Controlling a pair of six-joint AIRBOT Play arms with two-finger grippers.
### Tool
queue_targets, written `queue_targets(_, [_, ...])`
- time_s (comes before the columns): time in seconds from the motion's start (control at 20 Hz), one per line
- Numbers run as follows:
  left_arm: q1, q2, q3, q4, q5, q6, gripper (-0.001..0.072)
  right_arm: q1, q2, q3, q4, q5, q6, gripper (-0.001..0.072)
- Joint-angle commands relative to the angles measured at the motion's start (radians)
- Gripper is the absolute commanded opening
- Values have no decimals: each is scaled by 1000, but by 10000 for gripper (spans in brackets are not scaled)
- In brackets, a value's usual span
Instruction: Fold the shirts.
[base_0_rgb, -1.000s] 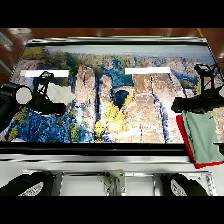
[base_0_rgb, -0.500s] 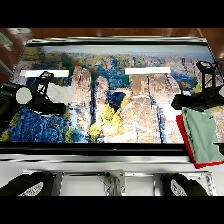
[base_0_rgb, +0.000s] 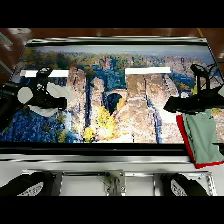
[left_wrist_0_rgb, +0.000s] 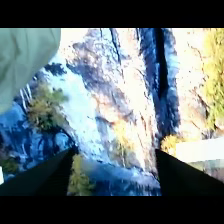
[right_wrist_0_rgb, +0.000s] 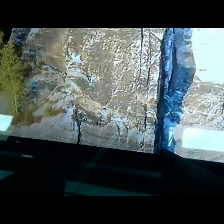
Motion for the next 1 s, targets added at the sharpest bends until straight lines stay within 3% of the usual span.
queue_targets(0.0, [111,-93,77,60,28,-17,717,1,0,-35,25,-5,1,685])
queue_targets(0.1, [229,-211,175,44,1,-5,717,1,0,-72,24,-26,2,684])
queue_targets(0.3, [385,-435,302,-161,-1,-5,717,1,0,-151,24,-43,2,684])
queue_targets(0.55, [406,-591,311,-208,37,-21,717,1,0,-182,80,-31,31,684])
queue_targets(0.8, [404,-626,311,-391,238,-24,694,1,0,-182,166,-6,30,684])
queue_targets(0.85, [404,-626,311,-394,257,-39,405,1,0,-182,166,5,30,685])
queue_targets(0.9, [405,-625,312,-399,252,-37,31,1,0,-182,166,14,30,684])
queue_targets(0.95, [405,-625,317,-419,216,-34,34,1,0,-182,166,16,29,684])
